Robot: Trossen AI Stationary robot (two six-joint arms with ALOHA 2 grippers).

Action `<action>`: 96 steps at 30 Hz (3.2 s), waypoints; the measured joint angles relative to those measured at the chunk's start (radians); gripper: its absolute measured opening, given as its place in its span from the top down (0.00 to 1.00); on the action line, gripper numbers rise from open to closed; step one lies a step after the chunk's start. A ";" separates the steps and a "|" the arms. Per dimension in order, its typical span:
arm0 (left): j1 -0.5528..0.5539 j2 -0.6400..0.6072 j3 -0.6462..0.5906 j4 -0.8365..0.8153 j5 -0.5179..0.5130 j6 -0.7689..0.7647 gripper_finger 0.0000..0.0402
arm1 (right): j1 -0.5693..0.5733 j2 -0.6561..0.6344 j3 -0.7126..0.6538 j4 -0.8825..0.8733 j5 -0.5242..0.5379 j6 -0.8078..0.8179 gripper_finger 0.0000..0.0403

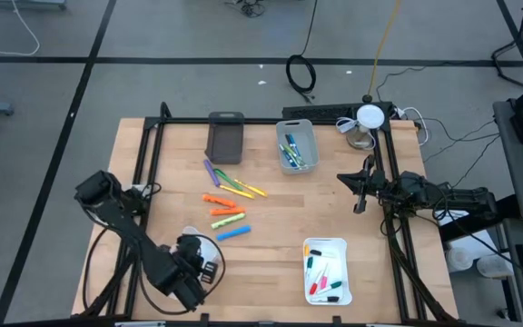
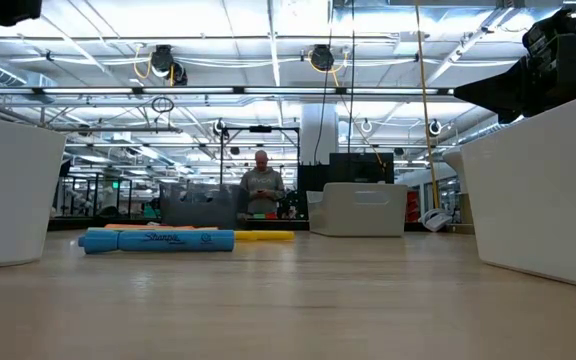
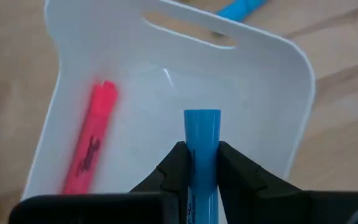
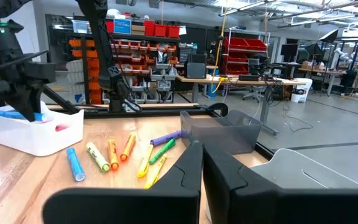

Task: Pick & Place Markers
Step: Put the bottom blue marker pen into the left white bin, then adjust the left white bin on the table, then put the top orange marker pen into the left white bin

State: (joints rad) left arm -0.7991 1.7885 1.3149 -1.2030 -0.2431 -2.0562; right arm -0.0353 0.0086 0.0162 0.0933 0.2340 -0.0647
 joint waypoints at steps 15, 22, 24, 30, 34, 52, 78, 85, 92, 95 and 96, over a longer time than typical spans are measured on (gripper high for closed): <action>0.003 0.018 0.000 0.067 0.338 0.064 0.30 | 0.000 0.000 0.000 0.000 0.000 0.000 1.00; 0.006 0.018 0.000 0.251 0.363 0.098 0.20 | 0.000 0.000 0.000 0.000 0.000 0.000 1.00; 0.012 0.018 0.001 0.271 0.369 0.099 0.20 | 0.000 0.000 0.000 0.000 0.000 0.000 1.00; 0.038 0.016 0.001 0.225 0.409 0.202 0.26 | 0.000 0.000 0.000 0.000 0.000 0.000 1.00; 0.040 -0.022 0.001 0.229 0.423 0.238 0.31 | 0.000 0.000 0.000 0.000 0.000 0.000 1.00; 0.248 -0.303 0.001 -0.120 -0.217 0.823 0.35 | 0.000 0.000 0.000 0.000 0.000 0.000 1.00; 0.926 -0.276 -0.297 0.265 0.093 1.937 0.37 | 0.000 0.000 0.000 0.000 0.000 0.000 1.00; 0.976 -0.291 -0.427 0.398 0.212 2.246 0.40 | 0.000 0.000 0.000 0.000 0.000 0.000 1.00; 0.992 -0.282 -0.487 0.456 0.269 2.287 0.44 | 0.000 0.000 0.000 0.000 0.000 0.000 1.00; 0.988 -0.281 -0.490 0.470 0.311 2.284 0.45 | 0.000 0.000 0.000 0.000 0.000 0.000 1.00; 0.986 -0.281 -0.490 0.473 0.326 2.283 0.46 | 0.000 0.000 0.000 0.000 0.000 0.000 1.00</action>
State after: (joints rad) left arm 0.1872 1.5070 0.8251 -0.7305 0.0828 0.2270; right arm -0.0355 0.0086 0.0166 0.0933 0.2340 -0.0649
